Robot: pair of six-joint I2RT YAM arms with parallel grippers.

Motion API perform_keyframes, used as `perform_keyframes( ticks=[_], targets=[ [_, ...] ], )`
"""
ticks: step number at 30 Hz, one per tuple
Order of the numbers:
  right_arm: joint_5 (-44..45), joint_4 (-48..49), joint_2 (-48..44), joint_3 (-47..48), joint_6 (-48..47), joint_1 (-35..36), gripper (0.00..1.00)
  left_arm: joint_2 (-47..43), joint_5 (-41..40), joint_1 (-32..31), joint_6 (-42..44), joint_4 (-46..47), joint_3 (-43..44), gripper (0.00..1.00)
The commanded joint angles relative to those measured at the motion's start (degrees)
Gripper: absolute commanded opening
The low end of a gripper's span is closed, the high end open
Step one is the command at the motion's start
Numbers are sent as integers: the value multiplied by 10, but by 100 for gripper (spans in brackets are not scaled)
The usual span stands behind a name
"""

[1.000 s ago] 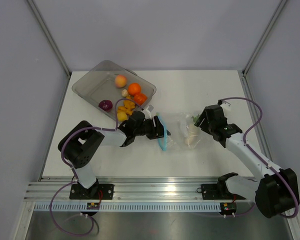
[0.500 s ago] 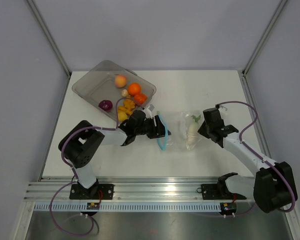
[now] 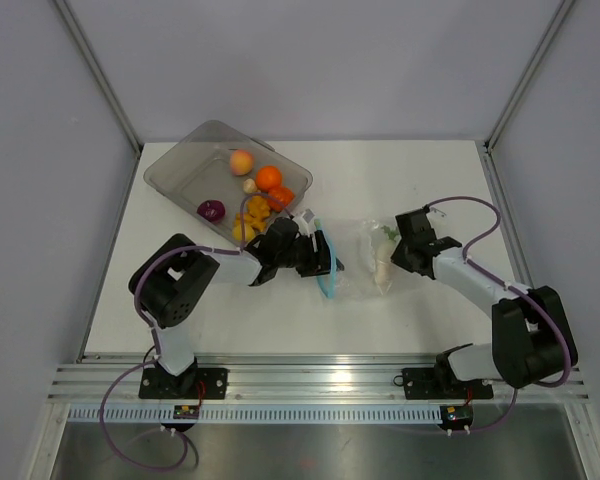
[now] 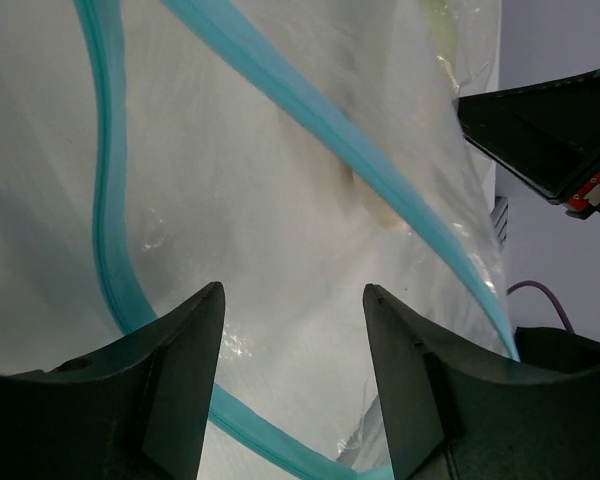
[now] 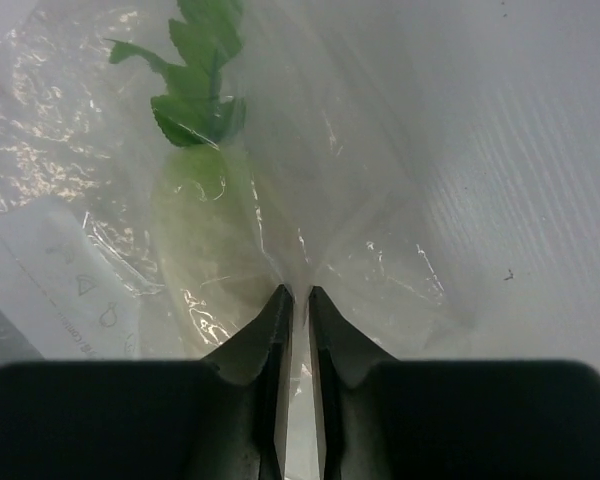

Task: Open the zip-top bag and remove the fake food
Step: Pick up the fake vegetable from the zipper food storage bag.

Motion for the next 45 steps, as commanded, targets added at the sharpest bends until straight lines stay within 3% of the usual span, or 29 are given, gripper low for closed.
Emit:
perform_keyframes(
  ticks=[1,10,16,21,24,28,33,37,41,45],
  targets=[
    [6,25,39,26,-5,-3,18,17,-12,-4,25,-24,38,61],
    [-51,37,74,43,-33,-2,10,21,-5,-4,29,-21,45,66],
    [-9,23,33,33,-22,-1,11,40,8,-4,32,-32,66,67],
    [24,27,-22,10,-3,-1,23,31,2,-5,36,-33,64,68],
    [6,45,-47,-1,-10,-1,49,33,10,-5,33,-32,67,68],
    [21,56,-48,3,-7,-1,57,27,10,-5,34,-34,72,68],
    [44,39,28,51,-11,-2,58,20,21,-5,37,-43,82,69],
    [49,11,99,116,-8,-2,53,24,24,-5,46,-54,90,69],
    [-12,50,128,102,-5,-1,45,31,24,-5,57,-63,96,69],
    [-56,78,127,84,-13,1,45,41,21,-5,63,-68,103,70]
  ],
)
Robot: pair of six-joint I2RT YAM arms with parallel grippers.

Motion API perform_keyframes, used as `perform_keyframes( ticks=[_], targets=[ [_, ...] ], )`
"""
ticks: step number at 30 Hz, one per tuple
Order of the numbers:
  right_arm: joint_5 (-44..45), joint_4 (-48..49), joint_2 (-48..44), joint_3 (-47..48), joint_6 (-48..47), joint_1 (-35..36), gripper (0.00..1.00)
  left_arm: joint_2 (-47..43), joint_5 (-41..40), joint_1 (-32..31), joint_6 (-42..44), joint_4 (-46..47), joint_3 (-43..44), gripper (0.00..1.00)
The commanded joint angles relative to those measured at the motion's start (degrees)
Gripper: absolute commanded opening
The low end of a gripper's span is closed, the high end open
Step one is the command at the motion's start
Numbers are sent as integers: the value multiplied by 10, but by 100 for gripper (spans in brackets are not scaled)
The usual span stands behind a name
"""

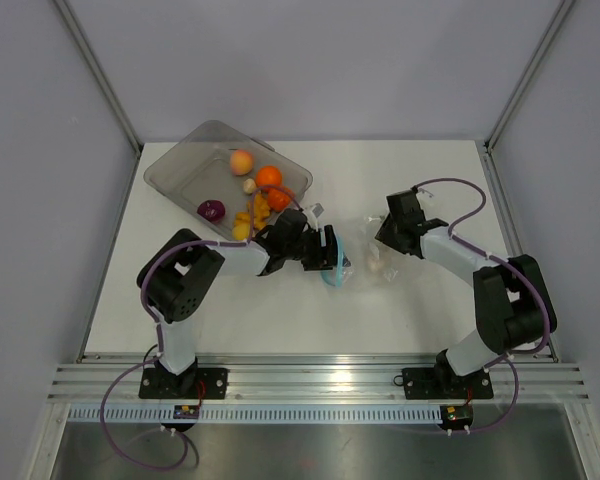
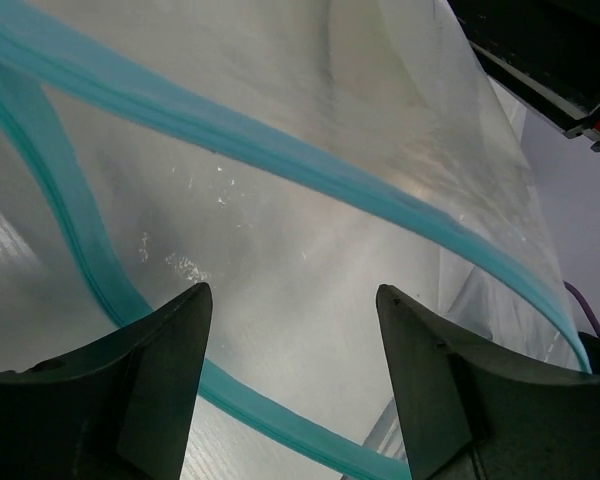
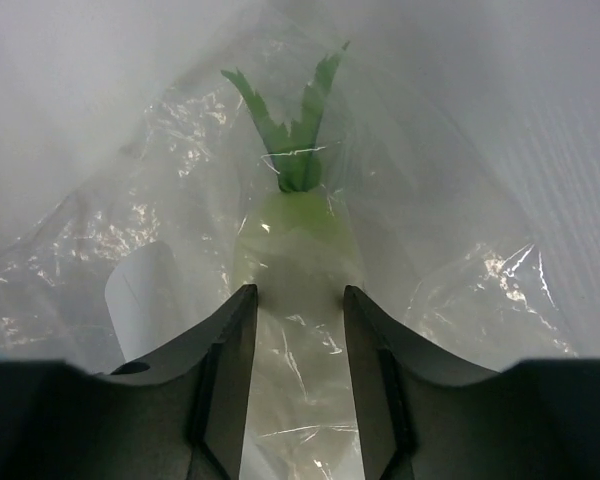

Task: Open the zip-top bag and remove the fake food
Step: Pick up the fake vegetable from the zipper food storage bag.

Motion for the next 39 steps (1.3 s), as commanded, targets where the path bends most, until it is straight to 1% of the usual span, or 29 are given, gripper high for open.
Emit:
perform_keyframes(
  ticks=[1,5,10,13,17,21,25,30,35,39],
  targets=[
    [-55,21,9,-12,-5,1,48,7,11,-3,19,9,25,70],
    [-108,33,24,-12,-13,3,52,12,31,-3,14,35,21,72],
    [-168,48,41,-13,-8,16,57,4,28,-3,11,61,9,75],
    [-176,49,45,-12,-7,29,58,2,21,-3,8,73,3,80],
    [-197,54,54,-9,-5,42,59,11,22,-5,4,92,4,82],
    [-224,58,65,-5,0,43,59,37,26,-10,1,84,22,82],
    [-203,50,57,-3,-1,43,59,49,19,-19,-12,83,25,80],
    [-164,41,31,-5,-1,44,57,-8,-26,-20,-7,104,-24,79],
    [-157,37,5,-14,-12,43,57,-29,-25,-20,-1,113,-36,79],
    [-122,20,-19,-19,-21,43,60,-26,-18,-20,-5,117,-34,79]
  ],
)
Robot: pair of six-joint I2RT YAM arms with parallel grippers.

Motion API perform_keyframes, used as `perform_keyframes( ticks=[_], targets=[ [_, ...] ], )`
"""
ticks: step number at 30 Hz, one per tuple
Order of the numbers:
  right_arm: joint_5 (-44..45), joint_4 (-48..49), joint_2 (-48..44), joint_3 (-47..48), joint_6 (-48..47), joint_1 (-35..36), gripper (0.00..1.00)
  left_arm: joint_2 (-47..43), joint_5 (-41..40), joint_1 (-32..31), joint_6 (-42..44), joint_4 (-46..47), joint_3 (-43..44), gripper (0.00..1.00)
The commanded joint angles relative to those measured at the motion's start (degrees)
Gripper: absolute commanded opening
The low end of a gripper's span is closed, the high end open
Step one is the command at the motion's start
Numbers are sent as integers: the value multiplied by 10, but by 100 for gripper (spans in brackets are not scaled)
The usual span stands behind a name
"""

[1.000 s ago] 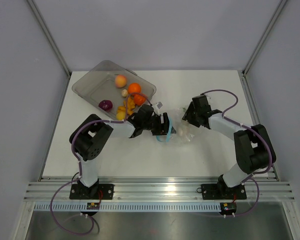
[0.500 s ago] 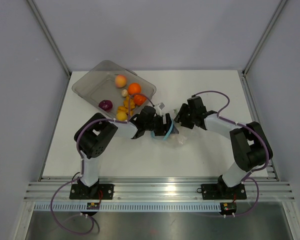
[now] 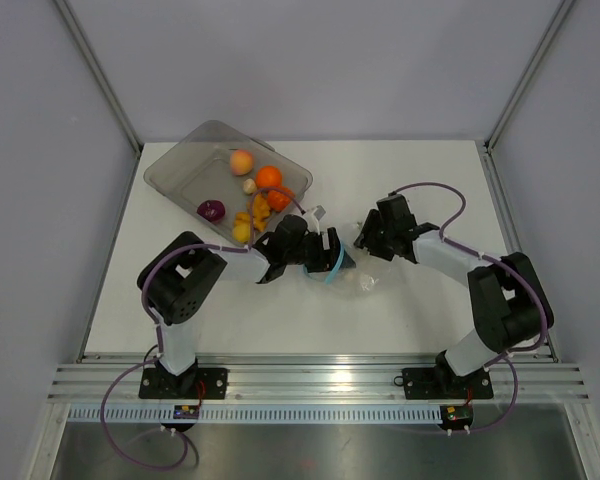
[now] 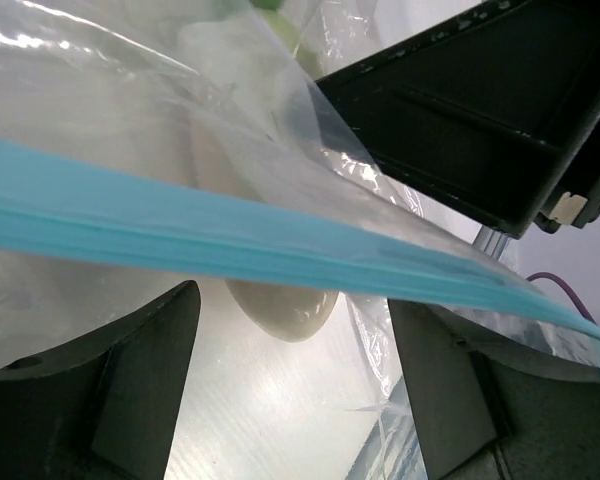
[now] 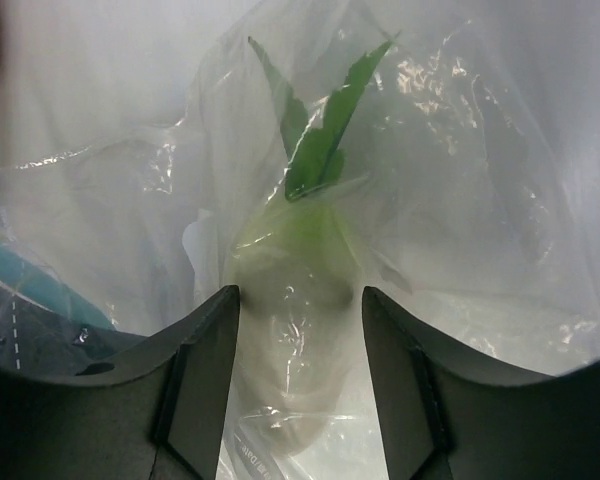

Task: Open the zip-top bag and remove the fake food
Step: Pick up the fake vegetable from the zipper food storage bag.

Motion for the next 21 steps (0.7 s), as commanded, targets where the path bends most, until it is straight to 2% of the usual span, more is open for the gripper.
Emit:
perform_keyframes(
  ticks=[1,9,11,18,21],
  targets=[
    [40,-28,-39,-7,-19,6,60,-22,-7,-3,5,30,-1,79],
    [72,-37,-60,-19,-21,7,57,-33,-14,-3,7,27,-7,78],
    [69,-40,-47,-12,-23,7,56,-33,-7,-3,5,32,-9,68],
    [73,-38,-46,-11,-23,7,48,-27,4,-3,-3,52,-16,65],
    [76,-36,-52,-14,-21,7,42,-19,15,-3,-7,60,-14,58]
  ],
)
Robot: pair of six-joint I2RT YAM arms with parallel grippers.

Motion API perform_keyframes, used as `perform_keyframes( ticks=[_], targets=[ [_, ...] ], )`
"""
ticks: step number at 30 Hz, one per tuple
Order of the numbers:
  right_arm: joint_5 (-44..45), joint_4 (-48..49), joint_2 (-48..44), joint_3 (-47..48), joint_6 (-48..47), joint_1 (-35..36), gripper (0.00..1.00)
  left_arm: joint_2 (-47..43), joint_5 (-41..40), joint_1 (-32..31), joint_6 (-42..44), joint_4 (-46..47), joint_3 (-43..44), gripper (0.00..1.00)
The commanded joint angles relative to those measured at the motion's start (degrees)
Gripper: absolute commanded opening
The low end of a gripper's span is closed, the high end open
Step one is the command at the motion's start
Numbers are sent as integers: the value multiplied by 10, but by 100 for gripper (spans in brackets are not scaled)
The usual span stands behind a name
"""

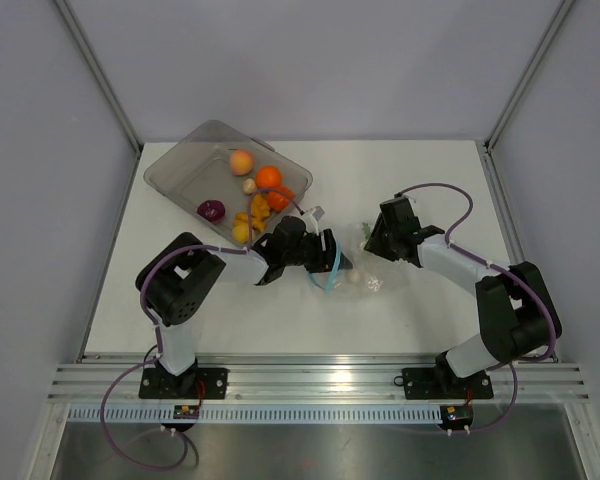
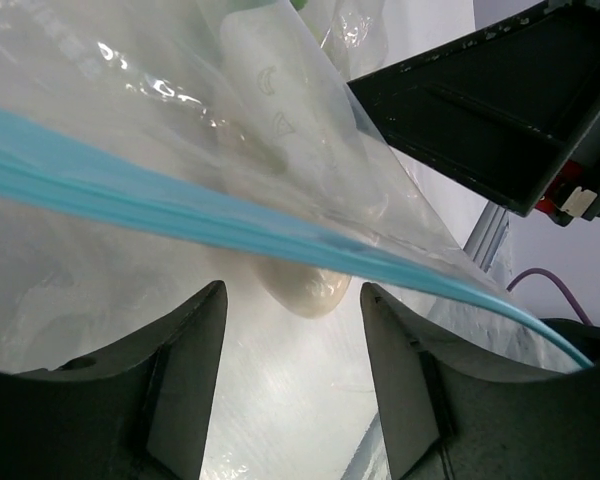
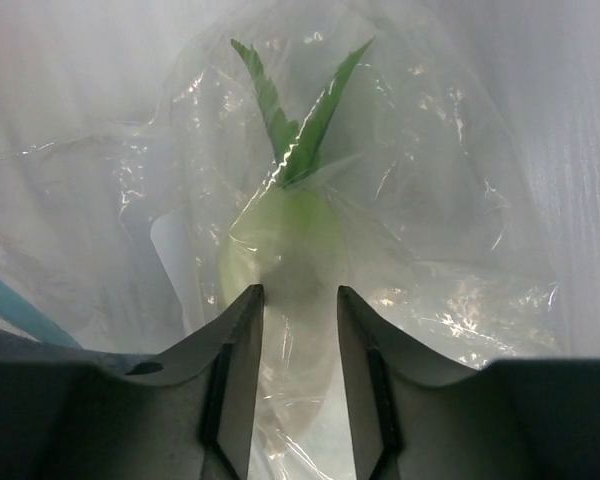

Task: Open the zip-top bag and remove the fake food
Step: Pick up the fake vegetable from the zipper food storage bag.

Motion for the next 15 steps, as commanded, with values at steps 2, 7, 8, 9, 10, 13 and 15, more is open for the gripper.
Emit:
perform_keyframes(
  ticks=[2,7,8,9,10,13,15],
  targets=[
    [20,1,-10,2,-4,6,37,-6,18,-6,-4,49,1,54],
    [14,5,-9,1,-2,7,21,11,26,-17,-2,42,17,49],
    [13,5,-8,1,-2,6,18,12,25,-19,0,40,21,50],
    [13,6,-9,1,-2,6,14,13,24,-21,3,37,23,52],
    [12,4,-9,0,-1,6,5,14,22,-22,4,29,26,55],
    [11,8,-12,-3,2,6,0,17,20,-26,10,16,35,59],
    [6,13,-14,-5,5,6,0,16,12,-29,14,8,37,65]
  ],
)
